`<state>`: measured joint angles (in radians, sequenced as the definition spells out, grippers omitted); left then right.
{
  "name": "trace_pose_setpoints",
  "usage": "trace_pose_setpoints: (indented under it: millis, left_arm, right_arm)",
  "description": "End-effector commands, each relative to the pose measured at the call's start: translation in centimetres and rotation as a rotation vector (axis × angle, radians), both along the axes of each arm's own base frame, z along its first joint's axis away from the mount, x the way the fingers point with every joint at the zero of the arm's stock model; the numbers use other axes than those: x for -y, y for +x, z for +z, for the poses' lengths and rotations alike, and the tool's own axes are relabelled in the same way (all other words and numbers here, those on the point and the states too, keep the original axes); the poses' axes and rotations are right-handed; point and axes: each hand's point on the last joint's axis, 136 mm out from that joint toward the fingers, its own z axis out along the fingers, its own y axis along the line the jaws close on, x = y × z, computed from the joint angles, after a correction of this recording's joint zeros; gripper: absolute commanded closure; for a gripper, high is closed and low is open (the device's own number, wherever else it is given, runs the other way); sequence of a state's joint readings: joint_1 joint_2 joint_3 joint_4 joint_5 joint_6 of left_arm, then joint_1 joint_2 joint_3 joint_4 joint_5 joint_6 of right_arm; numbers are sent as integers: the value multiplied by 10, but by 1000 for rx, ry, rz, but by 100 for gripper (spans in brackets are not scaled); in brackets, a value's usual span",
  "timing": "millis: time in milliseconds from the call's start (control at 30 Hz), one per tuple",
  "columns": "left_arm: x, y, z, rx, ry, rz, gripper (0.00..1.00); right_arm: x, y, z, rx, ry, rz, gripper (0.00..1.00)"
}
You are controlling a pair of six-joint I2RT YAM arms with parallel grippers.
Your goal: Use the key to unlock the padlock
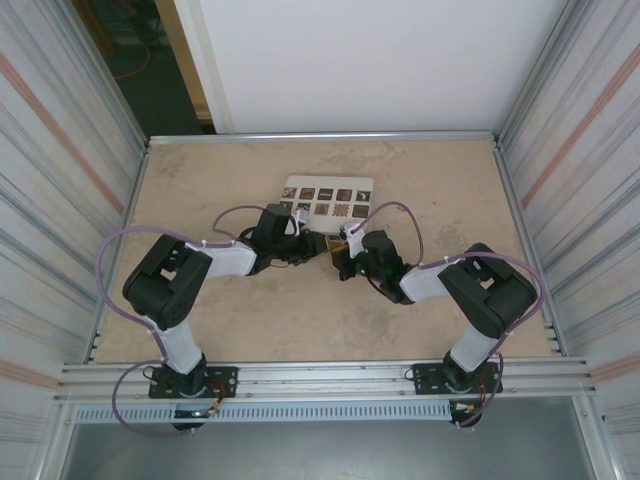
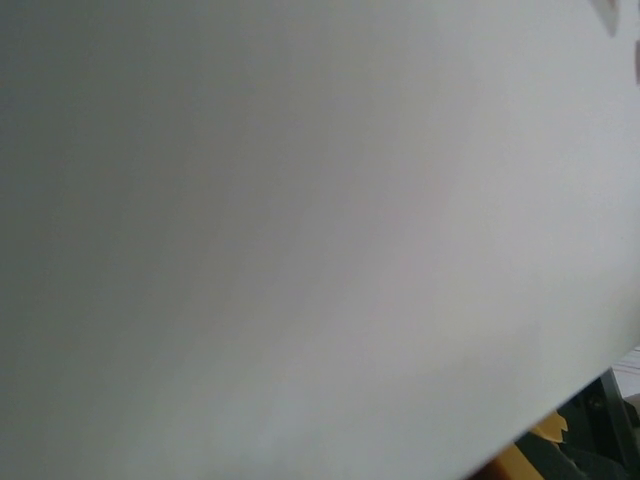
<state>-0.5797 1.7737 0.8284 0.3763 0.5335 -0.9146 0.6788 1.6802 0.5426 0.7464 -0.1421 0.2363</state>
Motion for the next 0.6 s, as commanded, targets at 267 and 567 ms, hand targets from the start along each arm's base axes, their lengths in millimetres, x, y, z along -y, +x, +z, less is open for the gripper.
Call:
trace_pose_setpoints:
  millis: [267,567]
  left_arm:
    - [14,-47,-6,-120,-33,-142,64]
    - [-11,-41,13,-59,-37,-88,46]
  right_arm:
    - [11,11,14,59,66,-95,100]
    - [16,4,6,44,40,-106,100]
